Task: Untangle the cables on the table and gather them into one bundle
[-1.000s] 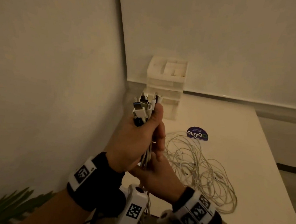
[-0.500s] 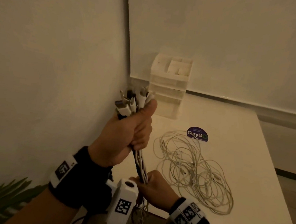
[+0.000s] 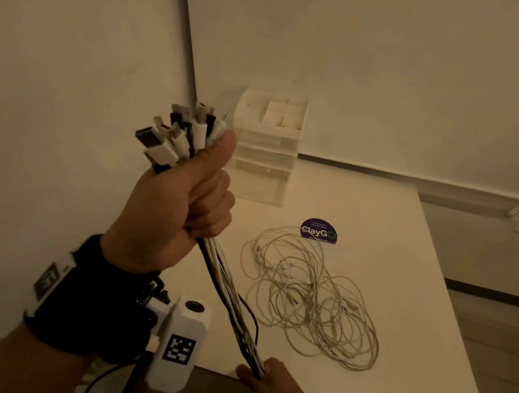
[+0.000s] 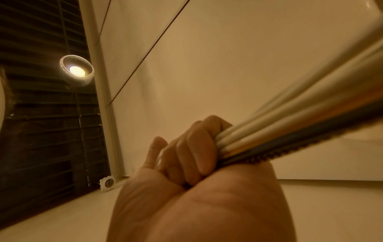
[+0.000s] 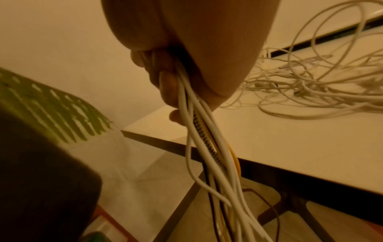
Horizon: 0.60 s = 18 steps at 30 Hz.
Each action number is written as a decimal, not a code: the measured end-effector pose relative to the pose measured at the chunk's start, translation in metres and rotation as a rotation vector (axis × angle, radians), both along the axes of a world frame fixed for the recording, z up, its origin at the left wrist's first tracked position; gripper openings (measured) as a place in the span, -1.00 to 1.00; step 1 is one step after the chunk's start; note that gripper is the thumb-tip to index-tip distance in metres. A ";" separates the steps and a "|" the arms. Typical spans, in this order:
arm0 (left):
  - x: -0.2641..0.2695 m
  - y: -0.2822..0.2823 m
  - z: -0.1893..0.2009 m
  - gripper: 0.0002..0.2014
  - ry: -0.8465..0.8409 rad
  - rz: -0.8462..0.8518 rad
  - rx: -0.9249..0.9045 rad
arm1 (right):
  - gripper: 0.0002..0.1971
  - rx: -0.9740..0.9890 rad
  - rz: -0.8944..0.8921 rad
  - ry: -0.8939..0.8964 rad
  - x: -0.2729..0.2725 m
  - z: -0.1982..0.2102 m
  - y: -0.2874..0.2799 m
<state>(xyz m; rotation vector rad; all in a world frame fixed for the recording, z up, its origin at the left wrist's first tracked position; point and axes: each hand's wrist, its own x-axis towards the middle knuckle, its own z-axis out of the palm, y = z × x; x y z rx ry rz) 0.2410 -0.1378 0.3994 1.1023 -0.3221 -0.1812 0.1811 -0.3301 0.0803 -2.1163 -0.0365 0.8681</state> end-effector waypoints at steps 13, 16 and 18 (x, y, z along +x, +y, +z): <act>0.025 -0.045 -0.013 -0.31 0.074 -0.069 -0.031 | -0.67 0.023 0.296 0.067 0.022 0.033 -0.052; 0.027 -0.048 -0.016 -0.31 0.106 -0.049 -0.036 | -0.49 -0.050 0.344 0.001 0.039 0.052 -0.104; 0.028 -0.052 -0.019 -0.30 0.129 -0.025 -0.024 | -0.46 -0.057 0.255 -0.075 0.061 0.063 -0.138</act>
